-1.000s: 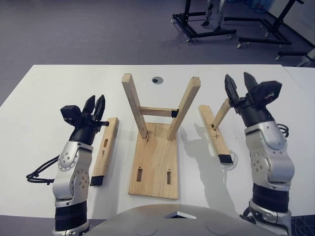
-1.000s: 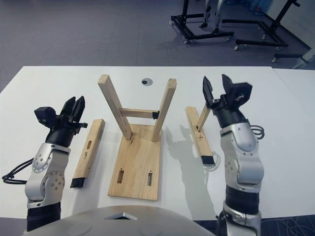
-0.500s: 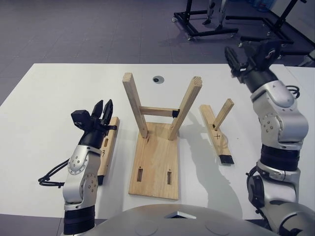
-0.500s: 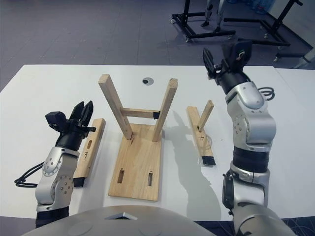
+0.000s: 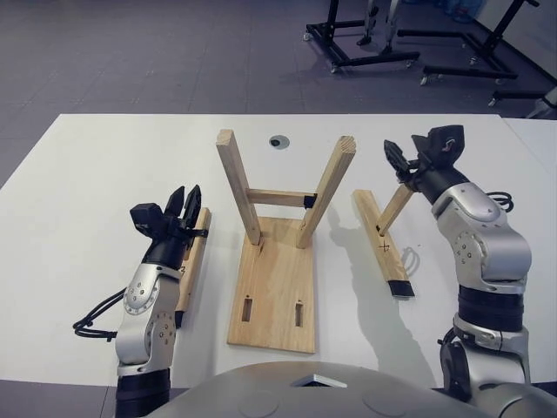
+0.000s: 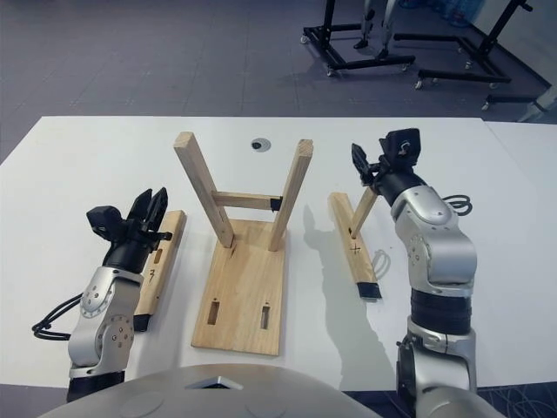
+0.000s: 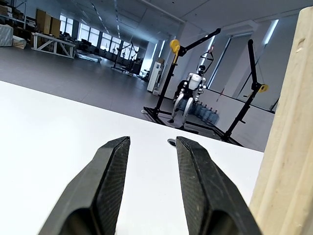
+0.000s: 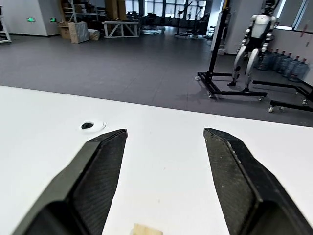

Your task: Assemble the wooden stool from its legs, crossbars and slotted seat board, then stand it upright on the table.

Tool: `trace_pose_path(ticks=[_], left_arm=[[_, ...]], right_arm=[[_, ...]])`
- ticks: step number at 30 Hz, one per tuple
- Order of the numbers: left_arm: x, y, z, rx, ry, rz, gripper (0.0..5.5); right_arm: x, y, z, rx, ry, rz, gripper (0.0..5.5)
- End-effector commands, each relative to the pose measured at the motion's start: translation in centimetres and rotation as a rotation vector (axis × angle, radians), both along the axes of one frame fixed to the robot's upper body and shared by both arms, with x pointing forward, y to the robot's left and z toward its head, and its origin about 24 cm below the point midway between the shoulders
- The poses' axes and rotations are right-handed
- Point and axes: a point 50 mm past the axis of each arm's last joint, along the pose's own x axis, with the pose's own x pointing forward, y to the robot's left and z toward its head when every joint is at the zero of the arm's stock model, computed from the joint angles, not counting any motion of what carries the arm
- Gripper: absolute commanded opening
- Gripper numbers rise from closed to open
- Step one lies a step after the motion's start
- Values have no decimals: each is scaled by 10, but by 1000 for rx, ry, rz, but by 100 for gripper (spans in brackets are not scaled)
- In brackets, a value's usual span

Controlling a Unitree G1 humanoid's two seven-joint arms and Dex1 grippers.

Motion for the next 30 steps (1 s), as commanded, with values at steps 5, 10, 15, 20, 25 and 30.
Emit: trace_pose_path(ticks=[5,10,15,20,25,30], left_arm=[[3,4,1,7,-19,13,169],[7,-1,1,5,-20,-11,169],[8,2,1,4,-24,1,169],[10,1,1,-2,-27,3,169],[8,4,1,-2,-31,17,169],[0,5,1,-14,-39,61,169]], right_arm=[[7,19,63,53,-234,46,289],[0,24,-7,-85,100,60,289],[-10,17,-32,-176,217,40,289],[1,18,-4,-78,76,13,289],[5,8,54,184,-215,-70,289],[-18,-55,27,113,-166,-299,289]])
